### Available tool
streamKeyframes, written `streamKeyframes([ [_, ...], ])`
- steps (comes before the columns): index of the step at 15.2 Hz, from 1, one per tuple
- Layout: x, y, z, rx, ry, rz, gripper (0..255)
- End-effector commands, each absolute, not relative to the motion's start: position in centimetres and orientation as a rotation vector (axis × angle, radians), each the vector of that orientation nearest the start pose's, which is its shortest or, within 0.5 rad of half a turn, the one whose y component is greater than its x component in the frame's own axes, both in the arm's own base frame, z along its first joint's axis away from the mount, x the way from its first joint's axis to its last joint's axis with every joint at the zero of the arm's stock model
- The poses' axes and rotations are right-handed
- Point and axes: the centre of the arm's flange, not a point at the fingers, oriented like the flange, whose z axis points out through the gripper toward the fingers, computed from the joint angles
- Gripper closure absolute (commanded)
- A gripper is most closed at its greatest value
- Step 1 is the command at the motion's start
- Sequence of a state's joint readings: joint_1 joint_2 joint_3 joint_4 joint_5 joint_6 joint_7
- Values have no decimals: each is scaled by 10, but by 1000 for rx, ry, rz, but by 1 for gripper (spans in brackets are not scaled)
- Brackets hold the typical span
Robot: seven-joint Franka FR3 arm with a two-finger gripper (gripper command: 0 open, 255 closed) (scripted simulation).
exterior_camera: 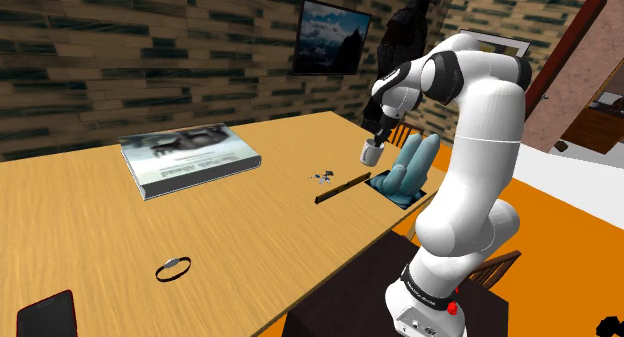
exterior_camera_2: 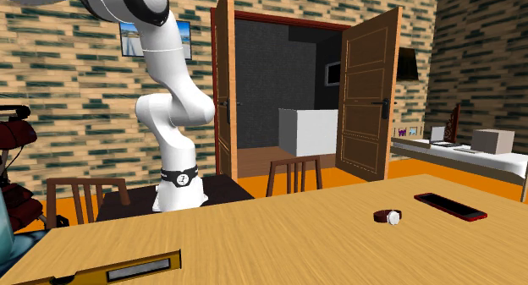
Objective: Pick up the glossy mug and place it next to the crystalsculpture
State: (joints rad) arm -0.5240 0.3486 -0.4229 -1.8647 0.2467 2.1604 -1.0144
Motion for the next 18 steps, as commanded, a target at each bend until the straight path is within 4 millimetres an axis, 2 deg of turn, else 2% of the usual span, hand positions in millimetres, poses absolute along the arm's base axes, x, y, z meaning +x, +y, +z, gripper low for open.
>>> streamKeyframes([
  [1, 385, -493, 334, -3093, 78, -69, 255],
  [5, 385, -493, 312, -3093, 78, -69, 255],
  [13, 385, -493, 312, -3093, 78, -69, 255],
  [14, 385, -493, 312, -3093, 78, -69, 0],
  [18, 385, -493, 312, -3093, 78, -69, 0],
])
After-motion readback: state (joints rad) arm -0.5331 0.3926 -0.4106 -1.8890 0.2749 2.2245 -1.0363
